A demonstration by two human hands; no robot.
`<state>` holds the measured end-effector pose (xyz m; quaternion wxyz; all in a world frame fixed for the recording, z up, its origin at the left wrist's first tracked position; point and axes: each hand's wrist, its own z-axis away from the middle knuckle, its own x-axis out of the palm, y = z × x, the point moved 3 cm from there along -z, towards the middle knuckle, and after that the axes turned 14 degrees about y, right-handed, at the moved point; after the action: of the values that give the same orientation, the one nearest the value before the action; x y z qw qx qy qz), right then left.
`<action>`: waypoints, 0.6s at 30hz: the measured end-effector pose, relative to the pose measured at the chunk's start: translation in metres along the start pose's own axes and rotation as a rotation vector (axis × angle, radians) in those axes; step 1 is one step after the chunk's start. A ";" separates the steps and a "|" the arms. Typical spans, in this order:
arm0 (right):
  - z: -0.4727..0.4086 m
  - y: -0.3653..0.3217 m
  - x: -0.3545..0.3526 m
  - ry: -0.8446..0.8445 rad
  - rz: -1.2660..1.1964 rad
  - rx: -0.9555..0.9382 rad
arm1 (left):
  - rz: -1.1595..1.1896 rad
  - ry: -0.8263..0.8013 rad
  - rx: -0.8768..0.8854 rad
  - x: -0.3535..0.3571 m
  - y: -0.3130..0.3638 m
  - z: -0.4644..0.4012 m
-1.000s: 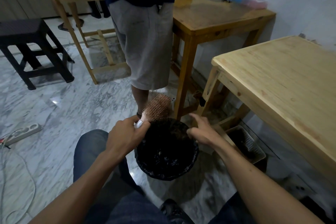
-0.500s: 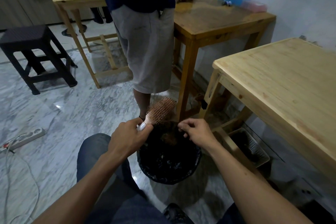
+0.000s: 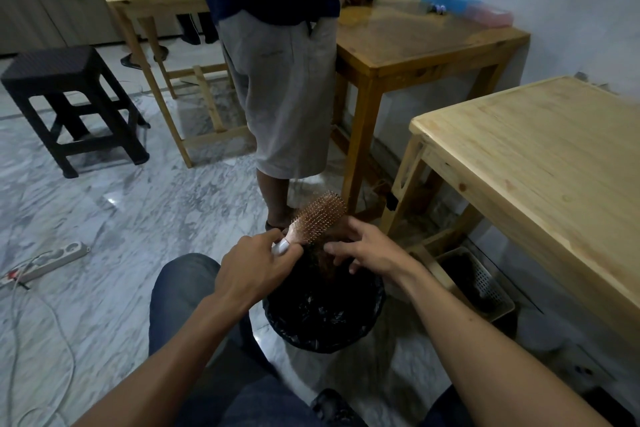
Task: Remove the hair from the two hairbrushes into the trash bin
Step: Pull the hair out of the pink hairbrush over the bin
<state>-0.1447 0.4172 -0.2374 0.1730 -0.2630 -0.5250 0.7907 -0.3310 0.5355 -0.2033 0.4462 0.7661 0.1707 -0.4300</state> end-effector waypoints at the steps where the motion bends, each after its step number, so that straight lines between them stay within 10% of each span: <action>1: 0.001 0.001 0.003 0.001 -0.005 -0.011 | 0.005 0.003 -0.007 0.000 -0.001 0.000; 18: 0.007 0.027 -0.008 0.174 0.171 0.033 | 0.067 0.199 -0.192 -0.018 -0.012 -0.028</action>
<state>-0.1422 0.3974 -0.2584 0.1540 -0.3717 -0.4703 0.7854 -0.3350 0.5671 -0.1881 0.5126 0.7637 0.2289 -0.3187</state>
